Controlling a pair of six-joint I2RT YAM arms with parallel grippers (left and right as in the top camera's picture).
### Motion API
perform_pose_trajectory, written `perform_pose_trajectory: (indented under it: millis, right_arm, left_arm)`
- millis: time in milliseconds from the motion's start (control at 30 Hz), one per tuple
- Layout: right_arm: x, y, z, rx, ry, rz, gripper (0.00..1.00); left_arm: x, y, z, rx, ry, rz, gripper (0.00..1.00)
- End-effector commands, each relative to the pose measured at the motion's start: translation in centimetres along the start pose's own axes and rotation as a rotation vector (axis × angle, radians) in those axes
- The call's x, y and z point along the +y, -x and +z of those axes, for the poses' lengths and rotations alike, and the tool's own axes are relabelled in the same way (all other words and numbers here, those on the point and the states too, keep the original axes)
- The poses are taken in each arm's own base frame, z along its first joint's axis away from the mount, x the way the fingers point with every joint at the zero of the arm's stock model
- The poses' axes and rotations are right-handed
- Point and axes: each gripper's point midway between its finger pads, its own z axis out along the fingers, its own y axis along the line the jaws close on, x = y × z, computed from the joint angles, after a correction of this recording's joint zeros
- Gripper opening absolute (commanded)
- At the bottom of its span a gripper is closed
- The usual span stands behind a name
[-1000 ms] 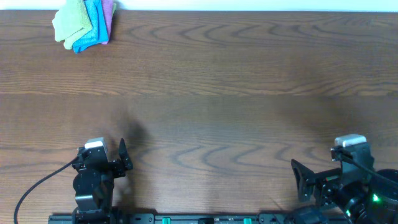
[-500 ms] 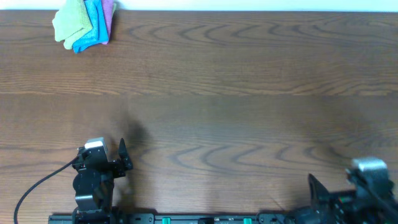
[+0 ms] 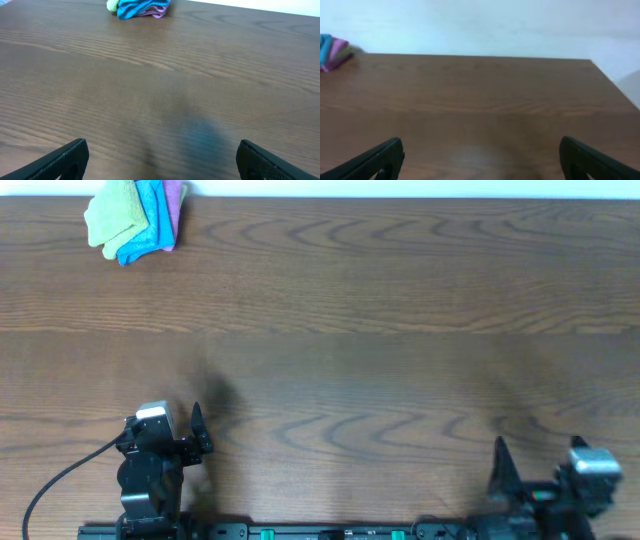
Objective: Fold the cloth
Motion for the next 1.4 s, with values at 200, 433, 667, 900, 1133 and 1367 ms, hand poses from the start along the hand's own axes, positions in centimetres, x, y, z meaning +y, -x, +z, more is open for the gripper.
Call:
perform_pose_trajectory:
  millis: [200,433,667,900,1133,1367]
  right_arm:
    - [-0.8,-4.9,5.3,-0.010,-0.071,-0.002,0.99]
    - [-0.8,-10.5,8.4,0.119,-0.078,-0.017,0.99]
    - [-0.7,-14.9,10.4,0.210,-0.077,-0.024,0.99]
    - [-0.7,-18.2,11.3,0.288,-0.078,-0.031,0.99]
    - [-0.6,-18.6,11.4,0.296,-0.070,-0.031,0.99]
    - [-0.6,-18.6,11.4,0.296,-0.070,-0.031,0.99]
  left_arm:
    - [0.2,-0.6,0.3,0.011,0.010,-0.006,0.95]
    - [0.2,-0.6,0.3,0.011,0.010,-0.006,0.96]
    - [0.2,-0.6,0.3,0.011,0.010,-0.006,0.95]
    - [0.2,-0.6,0.3,0.011,0.010,-0.006,0.95]
    - [0.2,-0.6,0.3,0.011,0.010,-0.006,0.96]
    - [0.2,-0.6,0.3,0.011,0.010,-0.006,0.95]
